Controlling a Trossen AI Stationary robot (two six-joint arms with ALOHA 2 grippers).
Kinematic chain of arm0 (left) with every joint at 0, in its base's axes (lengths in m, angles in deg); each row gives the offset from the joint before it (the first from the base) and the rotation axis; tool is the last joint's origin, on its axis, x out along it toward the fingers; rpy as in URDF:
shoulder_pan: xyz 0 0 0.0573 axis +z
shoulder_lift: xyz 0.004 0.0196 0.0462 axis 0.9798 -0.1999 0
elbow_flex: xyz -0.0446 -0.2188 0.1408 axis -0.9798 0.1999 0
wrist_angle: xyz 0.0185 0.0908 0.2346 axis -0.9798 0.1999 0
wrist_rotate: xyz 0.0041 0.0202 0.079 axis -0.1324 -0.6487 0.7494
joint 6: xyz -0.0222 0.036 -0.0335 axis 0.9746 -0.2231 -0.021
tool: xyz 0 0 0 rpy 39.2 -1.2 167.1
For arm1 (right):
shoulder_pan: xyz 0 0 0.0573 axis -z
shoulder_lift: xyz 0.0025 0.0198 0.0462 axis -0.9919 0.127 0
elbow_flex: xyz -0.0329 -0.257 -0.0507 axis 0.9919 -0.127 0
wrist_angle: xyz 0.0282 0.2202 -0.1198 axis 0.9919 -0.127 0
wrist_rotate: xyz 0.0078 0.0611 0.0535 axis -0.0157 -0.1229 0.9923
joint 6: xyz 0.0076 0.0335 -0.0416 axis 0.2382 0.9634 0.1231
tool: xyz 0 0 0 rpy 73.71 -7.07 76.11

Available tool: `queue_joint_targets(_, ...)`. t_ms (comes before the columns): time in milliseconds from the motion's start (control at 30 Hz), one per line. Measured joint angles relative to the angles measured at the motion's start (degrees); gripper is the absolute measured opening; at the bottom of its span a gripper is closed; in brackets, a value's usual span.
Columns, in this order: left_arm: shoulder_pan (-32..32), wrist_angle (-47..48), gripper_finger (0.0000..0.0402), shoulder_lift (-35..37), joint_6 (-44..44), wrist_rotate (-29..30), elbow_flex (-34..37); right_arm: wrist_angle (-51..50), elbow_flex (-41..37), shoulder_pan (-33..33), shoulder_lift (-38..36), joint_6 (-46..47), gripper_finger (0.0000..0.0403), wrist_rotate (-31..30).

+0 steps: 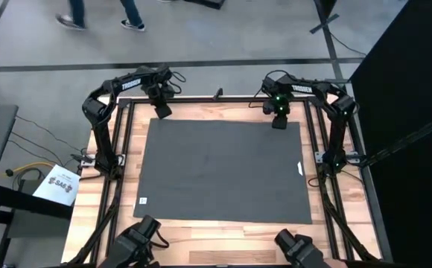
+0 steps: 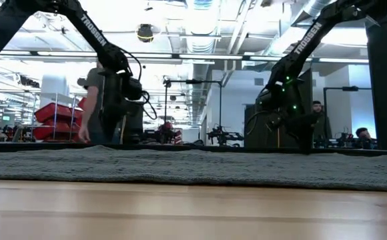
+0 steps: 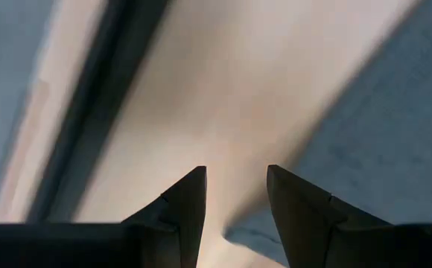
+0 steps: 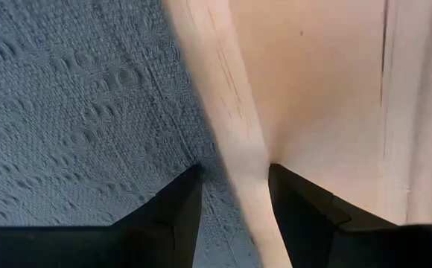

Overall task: Roll towel
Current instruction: Roll the gray towel

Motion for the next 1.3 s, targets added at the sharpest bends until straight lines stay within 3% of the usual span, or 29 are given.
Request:
queue_joint_targets(133, -0.11, 0.11, 0.0130, -0.11, -0.63, -0.13, 0.04, 0.56, -0.04, -0.95, 0.07, 1.82, 0.0112, -0.36)
queue_joint_targets(433, -1.61, 3.99, 0.0130, -0.13, -1.38, -0.58, 0.04, 1.05, -0.07, -1.63, 0.07, 2.92, 0.0007, 0.40)
queue_joint_targets(833, -2.43, 4.83, 0.0130, -1.28, -0.84, -0.54, 0.04, 1.27, -0.13, -1.63, 0.07, 4.22, 0.0001, 0.41)
queue_joint_targets(1167, -2.96, 6.23, 0.0128, -7.56, -5.33, 5.43, -0.24, 1.26, -0.13, -1.63, 0.09, 4.24, 0.0000, 0.39)
queue_joint_targets(1300, -3.88, 5.56, 0.0089, -7.30, -5.13, 9.43, -0.12, 1.25, -0.13, -1.63, 0.04, 3.94, 0.0000, 0.38)
